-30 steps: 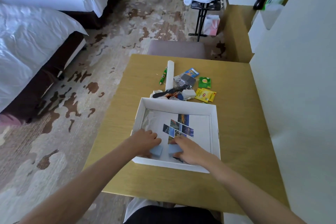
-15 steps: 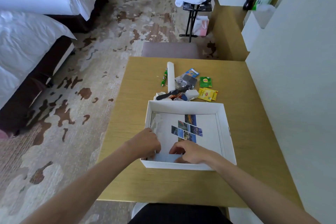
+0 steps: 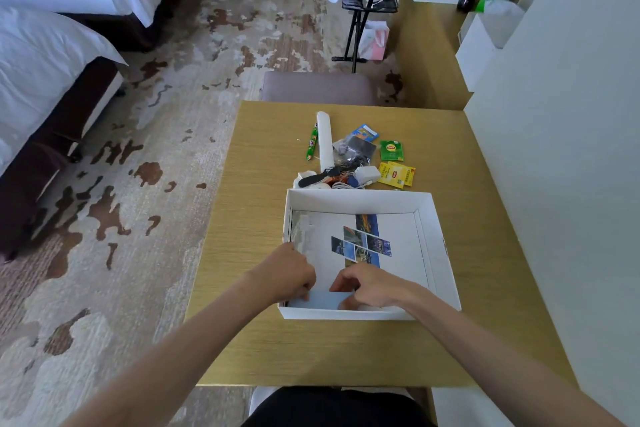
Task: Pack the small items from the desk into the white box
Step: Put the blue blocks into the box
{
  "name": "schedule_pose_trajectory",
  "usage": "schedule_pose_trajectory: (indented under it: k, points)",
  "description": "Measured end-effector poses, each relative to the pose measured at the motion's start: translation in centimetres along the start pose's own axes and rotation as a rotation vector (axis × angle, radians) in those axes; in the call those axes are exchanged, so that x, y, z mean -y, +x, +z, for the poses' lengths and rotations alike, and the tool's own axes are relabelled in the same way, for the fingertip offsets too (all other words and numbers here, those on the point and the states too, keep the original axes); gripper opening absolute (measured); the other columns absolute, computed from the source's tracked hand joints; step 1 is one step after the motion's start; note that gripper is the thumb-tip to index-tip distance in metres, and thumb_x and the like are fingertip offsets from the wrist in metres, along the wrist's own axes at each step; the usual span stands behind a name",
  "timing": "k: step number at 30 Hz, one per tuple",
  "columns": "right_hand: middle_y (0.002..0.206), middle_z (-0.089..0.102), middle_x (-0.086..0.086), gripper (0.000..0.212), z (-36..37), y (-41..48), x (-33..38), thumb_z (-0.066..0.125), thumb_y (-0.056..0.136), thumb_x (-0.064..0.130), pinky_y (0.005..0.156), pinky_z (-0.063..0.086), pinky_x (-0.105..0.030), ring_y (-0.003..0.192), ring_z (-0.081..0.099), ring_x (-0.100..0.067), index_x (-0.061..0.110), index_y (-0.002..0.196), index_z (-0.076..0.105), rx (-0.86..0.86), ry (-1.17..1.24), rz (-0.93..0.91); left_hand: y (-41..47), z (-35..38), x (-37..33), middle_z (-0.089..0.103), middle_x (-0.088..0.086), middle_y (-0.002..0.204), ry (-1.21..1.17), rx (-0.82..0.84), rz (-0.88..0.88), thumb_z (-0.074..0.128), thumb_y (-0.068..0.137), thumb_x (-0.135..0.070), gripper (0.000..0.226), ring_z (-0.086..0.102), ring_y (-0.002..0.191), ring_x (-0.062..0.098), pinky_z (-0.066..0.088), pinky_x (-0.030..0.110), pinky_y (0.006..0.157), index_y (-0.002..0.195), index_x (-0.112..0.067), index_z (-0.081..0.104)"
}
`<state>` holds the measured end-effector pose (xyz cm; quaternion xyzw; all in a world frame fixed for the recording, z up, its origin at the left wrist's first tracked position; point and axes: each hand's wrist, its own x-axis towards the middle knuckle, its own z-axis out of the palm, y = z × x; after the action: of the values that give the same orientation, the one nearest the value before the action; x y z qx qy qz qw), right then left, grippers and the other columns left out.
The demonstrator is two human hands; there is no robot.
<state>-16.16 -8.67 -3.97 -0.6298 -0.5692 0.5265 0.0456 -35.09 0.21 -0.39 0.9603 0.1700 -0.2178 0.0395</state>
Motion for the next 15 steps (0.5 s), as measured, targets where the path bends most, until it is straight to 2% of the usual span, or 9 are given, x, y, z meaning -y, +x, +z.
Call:
schedule_pose_trajectory:
  k: [4,7,9,12,15]
  points:
    - [0.097,0.061,0.023,0.035,0.3,-0.3,0.5,0.072,0.078,0.034,0.068,0.043,-0.009,0.087,0.058,0.005,0.029,0.112,0.066,-0.019,-0.047,-0.062,-0.1,-0.4,0.1,0.073,-0.002,0.102,-0.083,-0.022,0.016,0.053,0.091,-0.024,0.021,0.064,0.094,0.019,0.037,0.030,0.085,0.108,-0.026,0.067]
    - [0.110,0.063,0.012,0.034,-0.3,-0.8,0.4,0.068,0.084,0.035,0.081,0.048,-0.019,0.094,0.059,-0.002,0.028,0.117,0.065,-0.024,-0.077,-0.099,0.2,-1.9,0.5,0.069,-0.004,0.110,-0.220,-0.058,-0.028,0.051,0.094,-0.019,0.027,0.062,0.102,0.017,0.042,0.028,0.080,0.117,-0.025,0.062]
    - [0.113,0.062,0.009,0.029,-1.3,-1.3,0.1,0.064,0.089,0.030,0.086,0.046,-0.021,0.096,0.057,-0.002,0.026,0.118,0.065,-0.056,-0.064,-0.133,0.4,-2.9,0.9,0.065,-0.003,0.118,-0.231,-0.147,-0.054,0.048,0.096,-0.022,0.029,0.060,0.106,0.017,0.048,0.032,0.083,0.124,-0.026,0.057]
    - [0.107,0.063,0.012,0.023,-3.6,-2.2,0.0,0.062,0.092,0.023,0.081,0.044,-0.018,0.092,0.058,-0.003,0.024,0.113,0.067,-0.178,0.028,-0.177,0.5,-3.7,1.7,0.055,-0.005,0.130,-0.320,-0.288,-0.124,0.046,0.097,-0.024,0.038,0.058,0.110,0.016,0.051,0.033,0.086,0.134,-0.028,0.046]
    - [0.106,0.066,0.011,0.018,-6.5,-3.0,-0.2,0.062,0.093,0.022,0.077,0.046,-0.019,0.093,0.062,-0.005,0.024,0.109,0.069,-0.327,0.149,-0.203,1.2,-4.0,2.1,0.055,0.000,0.132,-0.386,-0.457,-0.191,0.049,0.095,-0.019,0.038,0.056,0.116,0.019,0.048,0.033,0.091,0.134,-0.021,0.050]
